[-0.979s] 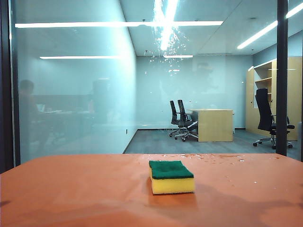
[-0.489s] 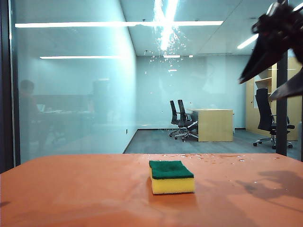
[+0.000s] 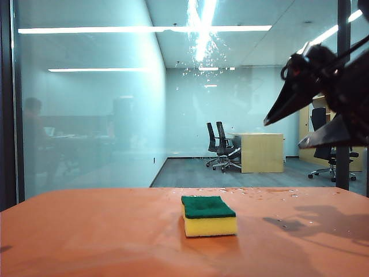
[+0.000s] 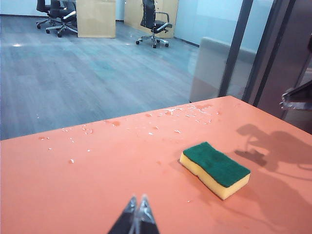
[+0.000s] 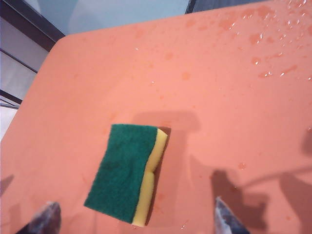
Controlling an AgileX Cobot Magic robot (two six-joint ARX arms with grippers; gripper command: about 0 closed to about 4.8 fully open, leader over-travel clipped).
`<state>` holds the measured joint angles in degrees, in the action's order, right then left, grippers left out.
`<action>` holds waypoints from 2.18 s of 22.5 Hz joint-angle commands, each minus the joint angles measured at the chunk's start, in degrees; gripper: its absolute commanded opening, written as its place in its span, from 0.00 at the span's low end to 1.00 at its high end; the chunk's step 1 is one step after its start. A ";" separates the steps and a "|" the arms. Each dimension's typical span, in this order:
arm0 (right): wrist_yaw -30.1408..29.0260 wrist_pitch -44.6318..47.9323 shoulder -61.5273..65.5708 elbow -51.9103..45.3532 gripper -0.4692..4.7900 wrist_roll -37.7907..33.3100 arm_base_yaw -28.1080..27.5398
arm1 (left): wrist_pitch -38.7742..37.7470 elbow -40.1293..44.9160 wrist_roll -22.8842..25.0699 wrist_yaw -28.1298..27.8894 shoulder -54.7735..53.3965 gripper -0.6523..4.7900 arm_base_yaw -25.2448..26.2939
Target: Pick up the sponge from the table, wipe the water off the glass, and finally place the sponge back on the table.
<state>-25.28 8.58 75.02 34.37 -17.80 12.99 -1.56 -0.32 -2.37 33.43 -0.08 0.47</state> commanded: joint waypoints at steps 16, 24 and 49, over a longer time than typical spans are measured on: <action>1.07 2.25 22.56 13.57 0.85 -0.68 6.54 | 0.28 -0.17 0.20 0.00 -0.07 0.11 0.00; 1.36 2.36 31.39 17.44 0.85 -1.86 11.34 | -0.07 -0.17 0.22 -0.02 -0.07 0.11 0.00; 1.11 1.95 37.79 18.91 0.07 -3.41 14.03 | -0.09 -0.17 0.20 0.04 -0.07 0.11 0.00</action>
<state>-24.16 12.05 112.64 53.54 -21.21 26.87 -2.31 -0.32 -2.26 33.41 -0.14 0.47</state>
